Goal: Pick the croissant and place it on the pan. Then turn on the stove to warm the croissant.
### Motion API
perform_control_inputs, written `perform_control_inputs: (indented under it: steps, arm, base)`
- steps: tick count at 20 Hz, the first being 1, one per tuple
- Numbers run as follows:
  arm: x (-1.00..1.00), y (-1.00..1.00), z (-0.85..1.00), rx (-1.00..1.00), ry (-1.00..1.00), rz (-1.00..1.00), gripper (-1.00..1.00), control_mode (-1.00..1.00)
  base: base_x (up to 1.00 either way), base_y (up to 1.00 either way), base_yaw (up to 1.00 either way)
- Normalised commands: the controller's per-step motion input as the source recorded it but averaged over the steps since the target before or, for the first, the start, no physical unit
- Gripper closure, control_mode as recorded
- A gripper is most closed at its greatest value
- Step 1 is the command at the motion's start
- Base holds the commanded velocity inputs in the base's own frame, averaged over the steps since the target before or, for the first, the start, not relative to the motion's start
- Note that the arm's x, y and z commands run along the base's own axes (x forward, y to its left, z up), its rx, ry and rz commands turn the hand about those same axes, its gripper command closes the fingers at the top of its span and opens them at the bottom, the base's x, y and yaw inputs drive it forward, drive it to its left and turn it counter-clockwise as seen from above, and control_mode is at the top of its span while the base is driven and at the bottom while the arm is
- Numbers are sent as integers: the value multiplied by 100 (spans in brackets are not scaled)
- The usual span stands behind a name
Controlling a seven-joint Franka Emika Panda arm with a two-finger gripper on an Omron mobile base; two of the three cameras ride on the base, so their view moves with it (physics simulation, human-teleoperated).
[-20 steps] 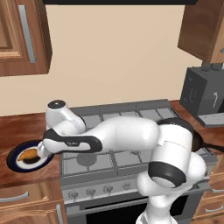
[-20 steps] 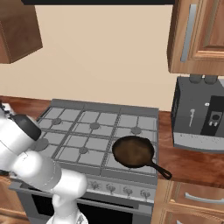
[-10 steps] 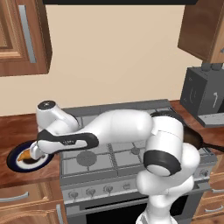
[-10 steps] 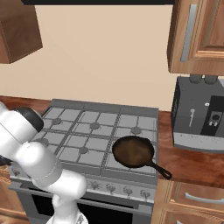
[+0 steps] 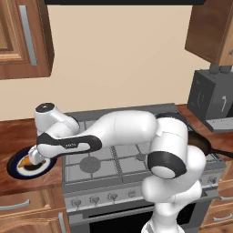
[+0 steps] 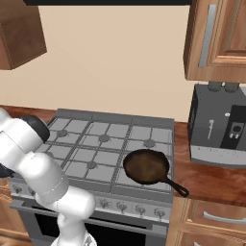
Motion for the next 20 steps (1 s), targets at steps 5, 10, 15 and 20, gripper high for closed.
perform_control_inputs:
  steps: [5, 10, 15, 20]
  arm:
    - [3, 7, -9, 0, 0, -1, -100, -100]
    - [9, 7, -9, 0, 0, 0, -100, -100]
    - [12, 10, -6, 0, 0, 0, -100, -100]
    - [11, 17, -7, 0, 0, -2, -100, -100]
  base:
    - [0, 0, 0]
    - [0, 0, 0]
    - [0, 0, 0]
    - [0, 0, 0]
